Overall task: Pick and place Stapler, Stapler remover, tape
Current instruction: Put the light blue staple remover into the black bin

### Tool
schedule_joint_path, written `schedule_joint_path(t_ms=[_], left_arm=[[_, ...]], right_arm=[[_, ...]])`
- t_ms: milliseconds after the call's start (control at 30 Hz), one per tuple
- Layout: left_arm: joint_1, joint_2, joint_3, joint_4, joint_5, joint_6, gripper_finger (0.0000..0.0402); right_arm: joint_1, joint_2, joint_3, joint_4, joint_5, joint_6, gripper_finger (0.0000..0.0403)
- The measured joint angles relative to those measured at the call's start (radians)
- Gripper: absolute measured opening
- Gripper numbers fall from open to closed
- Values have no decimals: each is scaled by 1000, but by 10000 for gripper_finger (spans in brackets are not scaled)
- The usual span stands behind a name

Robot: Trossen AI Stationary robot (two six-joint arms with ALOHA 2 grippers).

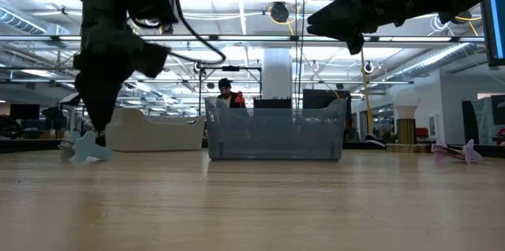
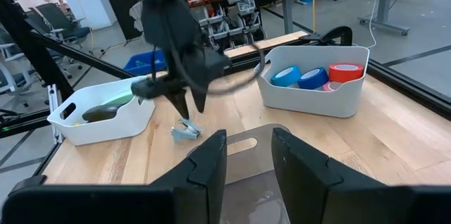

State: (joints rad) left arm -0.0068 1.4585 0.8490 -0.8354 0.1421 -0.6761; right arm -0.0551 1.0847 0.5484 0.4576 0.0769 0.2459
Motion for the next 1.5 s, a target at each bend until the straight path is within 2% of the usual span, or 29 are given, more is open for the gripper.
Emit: schedule_joint_path(t_ms=[100, 300, 667, 1333, 1500], left_arm=[[1, -40, 5, -9, -17, -17, 168], [1, -37, 3, -109, -11, -15, 168], [-2, -37, -78, -18, 53, -86, 168], [-6, -37, -95, 25, 48, -86, 167], [-6, -37, -118, 70, 59, -85, 134]], right_arm=[[0, 0, 0, 0, 0, 0, 105], [0, 0, 0, 1, 0, 0, 105], [0, 0, 0, 1, 0, 0, 105], [0, 0, 0, 1, 0, 0, 105], [0, 0, 0, 1, 0, 0, 105]])
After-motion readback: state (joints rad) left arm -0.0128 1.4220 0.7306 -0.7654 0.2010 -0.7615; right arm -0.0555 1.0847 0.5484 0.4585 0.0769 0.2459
